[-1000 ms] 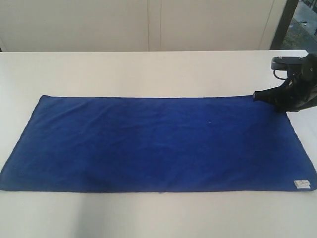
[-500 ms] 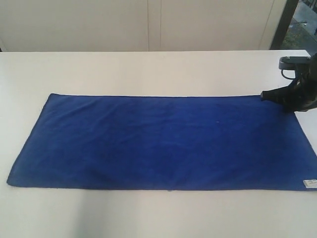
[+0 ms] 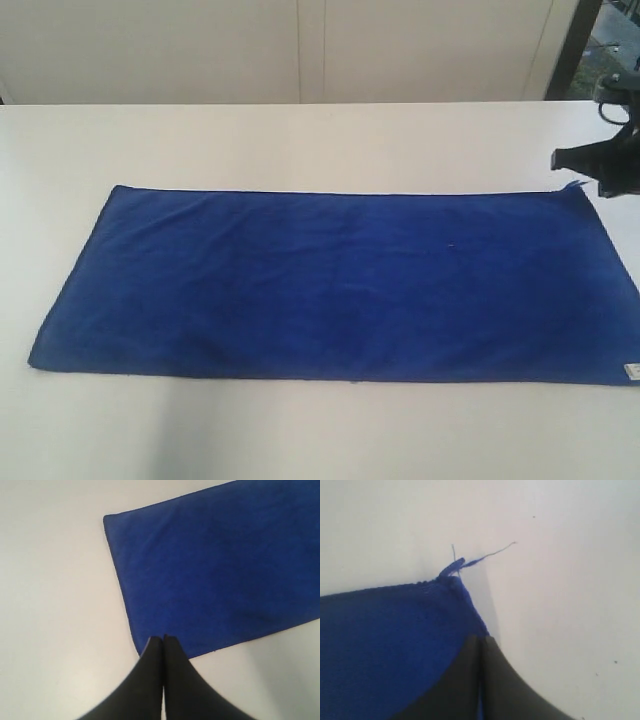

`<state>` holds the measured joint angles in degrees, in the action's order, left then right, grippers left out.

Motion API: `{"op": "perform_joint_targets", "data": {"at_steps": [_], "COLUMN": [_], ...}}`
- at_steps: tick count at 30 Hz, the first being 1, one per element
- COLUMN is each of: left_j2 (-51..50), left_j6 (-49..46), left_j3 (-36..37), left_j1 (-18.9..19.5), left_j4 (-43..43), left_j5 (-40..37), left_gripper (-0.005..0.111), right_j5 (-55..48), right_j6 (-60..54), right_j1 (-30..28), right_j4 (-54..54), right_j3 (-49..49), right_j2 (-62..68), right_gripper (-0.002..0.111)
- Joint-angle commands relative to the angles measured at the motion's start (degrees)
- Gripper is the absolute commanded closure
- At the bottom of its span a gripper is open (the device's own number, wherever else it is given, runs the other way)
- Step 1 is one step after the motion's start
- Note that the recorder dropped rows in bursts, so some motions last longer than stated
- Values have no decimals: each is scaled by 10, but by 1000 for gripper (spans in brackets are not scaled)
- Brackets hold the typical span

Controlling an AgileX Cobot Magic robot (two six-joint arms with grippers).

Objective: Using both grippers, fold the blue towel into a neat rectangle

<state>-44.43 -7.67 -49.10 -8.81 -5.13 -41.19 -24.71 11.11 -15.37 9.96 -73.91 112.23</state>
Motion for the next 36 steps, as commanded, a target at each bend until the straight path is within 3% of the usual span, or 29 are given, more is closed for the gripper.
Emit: {"op": "perform_joint_targets", "data": {"at_steps": [1, 9, 16, 20, 36], "left_j2": [4, 4, 4, 4, 4], "left_j6": [-1, -1, -1, -1, -1], "left_j3": [-3, -3, -3, -3, -3], "left_j1": [1, 1, 1, 1, 1], "left_j4": [-6, -6, -6, -6, -6], "left_j5": [-5, -5, -5, -5, -5], "left_gripper": [107, 107, 107, 107, 107], "right_j5": [-78, -116, -107, -95, -71], "right_j6": [0, 0, -8, -11, -26], "right_j1": [1, 0, -1, -1, -27], "right_j4": [-5, -18, -18, -18, -26], "right_j3": [6, 54, 67, 67, 67], "right_j2": [-39, -41, -28, -13, 7], "right_gripper": [108, 105, 80, 71, 70]}}
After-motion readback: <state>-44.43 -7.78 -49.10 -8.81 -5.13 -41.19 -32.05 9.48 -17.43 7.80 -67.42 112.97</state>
